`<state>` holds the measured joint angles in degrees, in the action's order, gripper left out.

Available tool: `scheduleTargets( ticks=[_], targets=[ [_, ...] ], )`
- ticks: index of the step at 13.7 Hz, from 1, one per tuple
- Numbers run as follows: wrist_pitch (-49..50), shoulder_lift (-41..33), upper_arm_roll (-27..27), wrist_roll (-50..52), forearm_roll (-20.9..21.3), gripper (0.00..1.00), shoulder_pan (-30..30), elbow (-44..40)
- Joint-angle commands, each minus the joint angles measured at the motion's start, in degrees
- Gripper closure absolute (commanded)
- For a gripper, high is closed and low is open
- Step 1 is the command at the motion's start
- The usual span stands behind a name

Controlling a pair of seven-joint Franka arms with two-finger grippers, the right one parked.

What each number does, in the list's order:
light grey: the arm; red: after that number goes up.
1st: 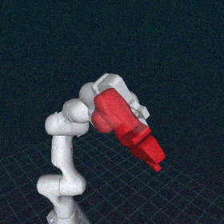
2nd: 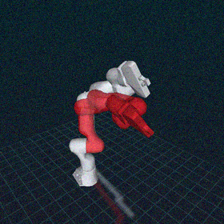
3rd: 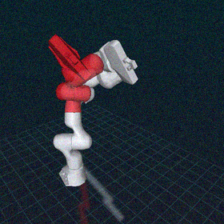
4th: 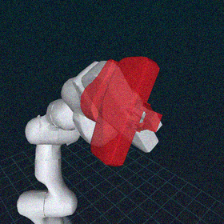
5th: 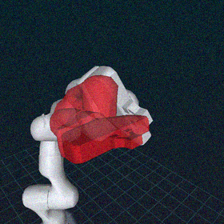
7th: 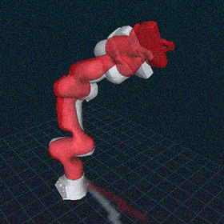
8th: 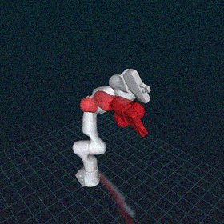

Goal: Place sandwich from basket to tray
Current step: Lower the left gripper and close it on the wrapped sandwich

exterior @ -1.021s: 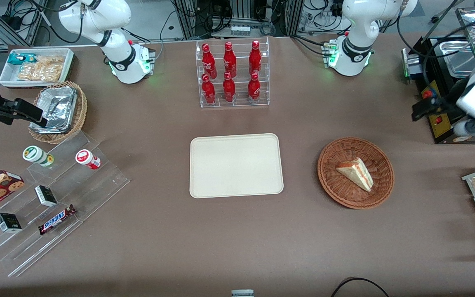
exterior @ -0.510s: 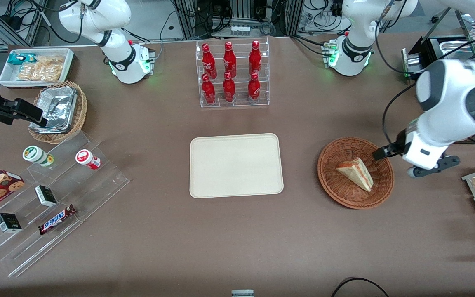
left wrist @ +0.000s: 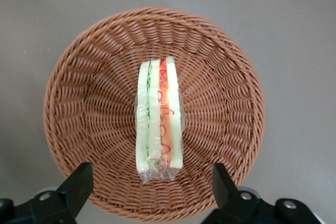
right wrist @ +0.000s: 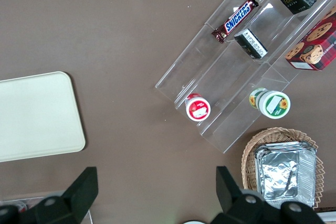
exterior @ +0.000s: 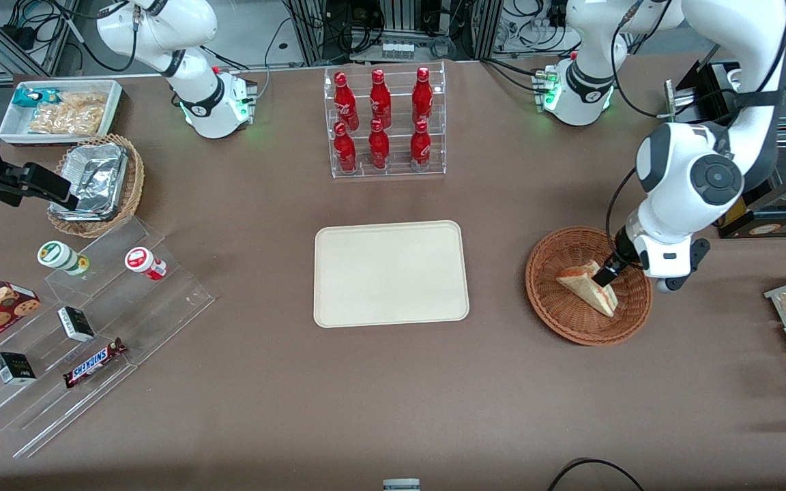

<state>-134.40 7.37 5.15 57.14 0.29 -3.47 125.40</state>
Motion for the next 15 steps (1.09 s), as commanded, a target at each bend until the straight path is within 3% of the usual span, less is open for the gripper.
scheduleTargets(
  ticks=[1, 8, 9, 11, 12, 15],
  targets=[
    [-3.4, 1.8, -0.1, 3.8, -0.5, 0.0, -1.7, 1.4],
    [-9.2, 8.1, -0.3, 3.6, -0.4, 0.02, -1.9, 1.8],
    [-10.0, 9.1, -0.4, 3.7, -0.4, 0.18, -1.6, 1.6],
    [-10.4, 9.7, -0.6, 3.9, -0.5, 0.81, -1.4, 1.0],
    [-10.4, 9.6, -0.6, 3.7, -0.5, 0.91, -1.3, 0.8],
    [-8.2, 5.7, -0.7, 3.8, -0.4, 0.95, -1.5, 0.5]
  ],
)
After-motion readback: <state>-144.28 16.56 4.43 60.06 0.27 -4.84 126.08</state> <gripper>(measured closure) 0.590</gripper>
